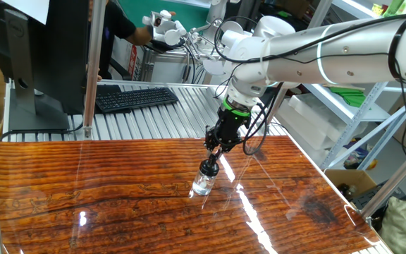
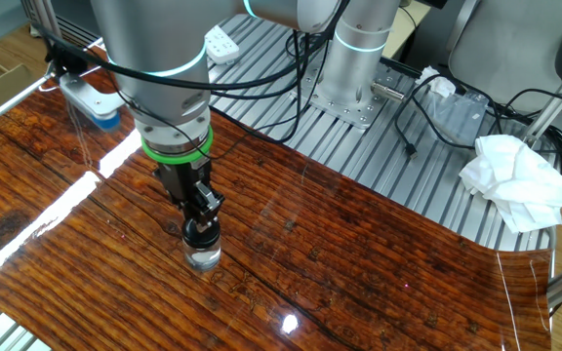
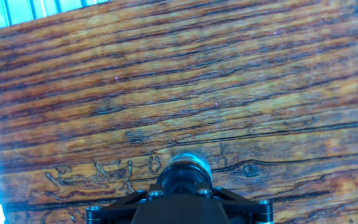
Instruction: Screw the lid onto the jar
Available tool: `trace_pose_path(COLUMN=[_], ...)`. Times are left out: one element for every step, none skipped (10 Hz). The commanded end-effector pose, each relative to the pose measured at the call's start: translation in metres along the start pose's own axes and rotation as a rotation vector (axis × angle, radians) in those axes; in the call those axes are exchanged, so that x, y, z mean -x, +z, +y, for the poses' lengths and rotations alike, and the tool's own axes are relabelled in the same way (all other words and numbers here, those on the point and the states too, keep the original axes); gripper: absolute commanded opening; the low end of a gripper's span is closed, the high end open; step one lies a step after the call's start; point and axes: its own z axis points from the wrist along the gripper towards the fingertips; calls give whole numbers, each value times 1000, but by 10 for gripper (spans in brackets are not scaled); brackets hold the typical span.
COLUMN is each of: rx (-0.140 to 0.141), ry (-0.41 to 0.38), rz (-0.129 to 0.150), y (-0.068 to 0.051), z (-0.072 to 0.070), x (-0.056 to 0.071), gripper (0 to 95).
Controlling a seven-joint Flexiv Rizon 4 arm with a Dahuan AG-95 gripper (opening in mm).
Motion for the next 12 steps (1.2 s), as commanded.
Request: trace_pose_path(rx=[9,6,7,9,6,8,10,9,-4,-4,-3,-4], ry=[36,39,48,65,70,75,87,89,59,52,37,34], rz=[-3,-7,-11,-19,-27,-29,-33,-36,-35,-33,-30,-30], y=[1,1,1,1,1,1,1,1,1,1,1,1], z=[0,0,0,0,0,0,0,0,0,0,0,1], x=[-1,-1,-1,-1,-1,-1,-1,-1,-1,-1,-1,-1], gripper=[0,0,0,0,0,0,0,0,0,0,0,0])
